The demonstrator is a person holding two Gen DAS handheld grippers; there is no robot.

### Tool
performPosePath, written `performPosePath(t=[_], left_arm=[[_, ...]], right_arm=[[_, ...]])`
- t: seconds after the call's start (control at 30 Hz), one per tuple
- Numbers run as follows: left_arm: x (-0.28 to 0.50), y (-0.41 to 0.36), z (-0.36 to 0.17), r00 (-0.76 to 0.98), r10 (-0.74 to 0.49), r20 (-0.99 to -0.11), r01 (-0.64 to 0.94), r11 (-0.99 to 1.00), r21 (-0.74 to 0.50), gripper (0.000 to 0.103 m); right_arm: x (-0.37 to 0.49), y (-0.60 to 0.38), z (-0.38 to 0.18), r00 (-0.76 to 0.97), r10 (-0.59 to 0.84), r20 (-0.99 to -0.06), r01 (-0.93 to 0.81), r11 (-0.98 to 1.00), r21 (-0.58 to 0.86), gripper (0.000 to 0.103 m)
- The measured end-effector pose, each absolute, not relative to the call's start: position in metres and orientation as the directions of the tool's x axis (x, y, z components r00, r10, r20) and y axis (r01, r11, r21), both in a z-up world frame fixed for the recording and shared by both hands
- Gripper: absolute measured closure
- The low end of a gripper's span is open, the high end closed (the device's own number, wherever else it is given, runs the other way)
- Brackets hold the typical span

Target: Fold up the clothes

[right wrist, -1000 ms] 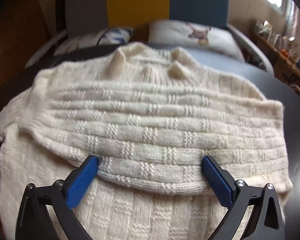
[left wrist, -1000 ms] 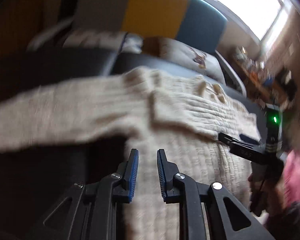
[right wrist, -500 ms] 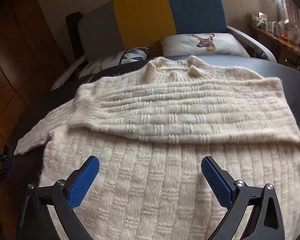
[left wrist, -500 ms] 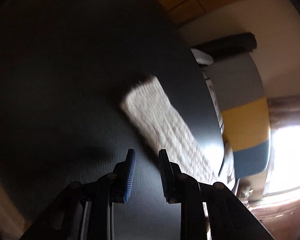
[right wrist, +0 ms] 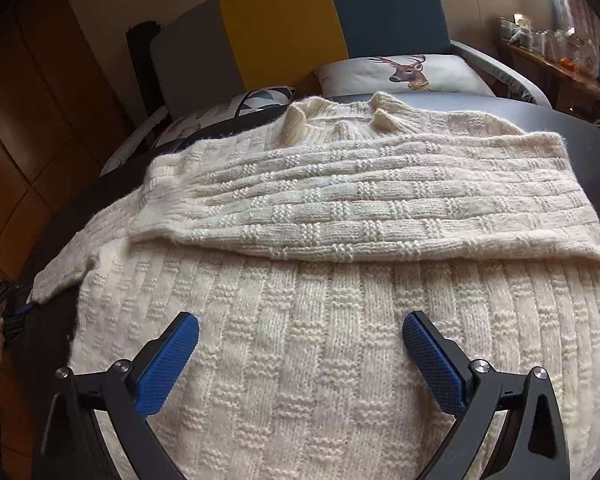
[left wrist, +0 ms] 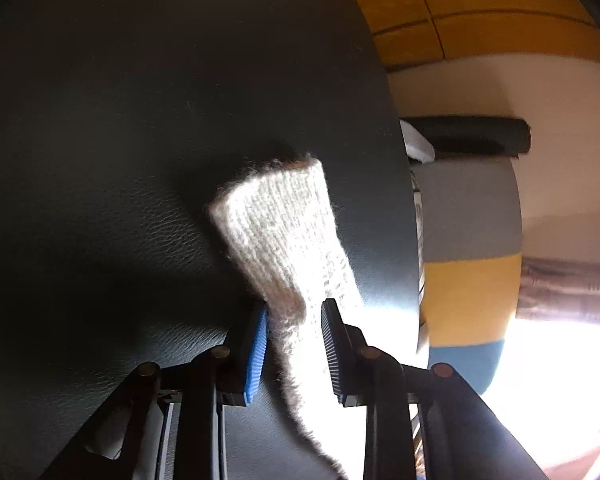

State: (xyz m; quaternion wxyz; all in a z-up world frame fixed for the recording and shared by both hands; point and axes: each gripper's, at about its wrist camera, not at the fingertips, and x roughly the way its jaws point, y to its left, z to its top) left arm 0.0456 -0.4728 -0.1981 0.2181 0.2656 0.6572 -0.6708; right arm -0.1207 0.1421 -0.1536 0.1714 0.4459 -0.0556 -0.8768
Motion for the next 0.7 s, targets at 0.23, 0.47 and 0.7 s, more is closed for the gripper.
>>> performPosePath(t=[0.23,0.47,0.7], left_arm=[[0.037,-0.467,-0.19,-0.735,0.012,-0.678,0.677,-0.052,-0.734,0.098],[0.003,-0.422,-0.14,-0.78,0.076,-0.621,0.591,-0.235,-0.771,0.098],[-0.051,-0.33,-0.105,-0.777,0.224,-0.589,0.477,-0.402,-0.782,0.098]], right_arm=[[-0.121,0.143,-0.156,-0.544,-0.358,-0.759,0.254,-0.932,0.258,0.0],[-0.12,0.143,-0.156,-0.544,-0.358,-0.759,0.257,-0.932,0.256,0.0],[-0.12,0.146,-0.157,-0.543,-0.373,-0.752,0.256,-0.927,0.275,0.0]])
